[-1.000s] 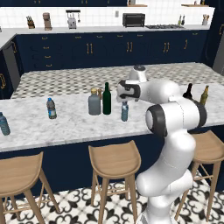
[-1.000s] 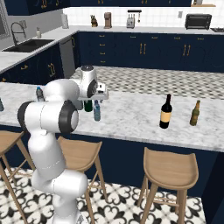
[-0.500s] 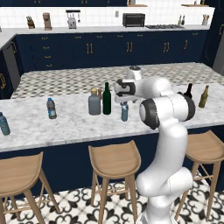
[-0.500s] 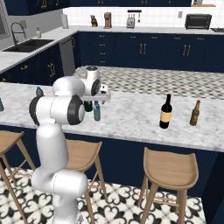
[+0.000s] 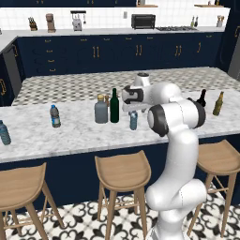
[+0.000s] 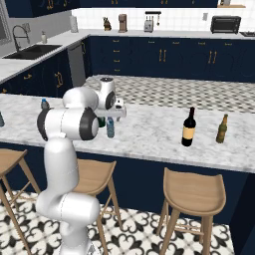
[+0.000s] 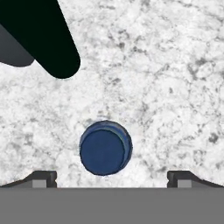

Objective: Move the plastic bottles in the middle to the plastics group, and the glass bottles in the middle to the glass group.

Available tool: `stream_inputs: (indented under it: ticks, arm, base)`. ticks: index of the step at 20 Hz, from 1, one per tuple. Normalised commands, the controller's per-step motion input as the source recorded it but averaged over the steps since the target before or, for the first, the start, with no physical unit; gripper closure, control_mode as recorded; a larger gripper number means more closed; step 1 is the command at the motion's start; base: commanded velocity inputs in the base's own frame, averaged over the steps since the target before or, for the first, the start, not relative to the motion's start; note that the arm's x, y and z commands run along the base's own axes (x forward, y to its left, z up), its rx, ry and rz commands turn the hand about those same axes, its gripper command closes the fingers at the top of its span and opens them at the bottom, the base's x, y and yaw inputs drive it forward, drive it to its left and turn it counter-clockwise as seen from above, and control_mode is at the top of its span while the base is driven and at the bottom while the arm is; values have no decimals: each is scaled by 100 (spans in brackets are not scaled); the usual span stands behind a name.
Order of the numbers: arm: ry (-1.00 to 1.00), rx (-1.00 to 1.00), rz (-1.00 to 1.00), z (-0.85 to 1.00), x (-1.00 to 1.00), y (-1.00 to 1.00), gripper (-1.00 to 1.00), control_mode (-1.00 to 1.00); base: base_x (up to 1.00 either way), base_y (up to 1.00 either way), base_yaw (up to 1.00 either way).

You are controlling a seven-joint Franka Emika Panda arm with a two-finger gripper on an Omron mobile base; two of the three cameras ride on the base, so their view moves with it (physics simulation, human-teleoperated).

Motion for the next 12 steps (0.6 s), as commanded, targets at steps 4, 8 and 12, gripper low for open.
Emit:
stream_inputs:
  ticks: [4,8,12]
  arm:
    - [0,0,0,-14,0,0,-100,-100]
    - [0,0,0,-18,3,2,-100,-100]
    - [0,0,0,-16,17,0,-100,-100]
  base:
    - [0,0,0]
    - [0,0,0]
    - [0,0,0]
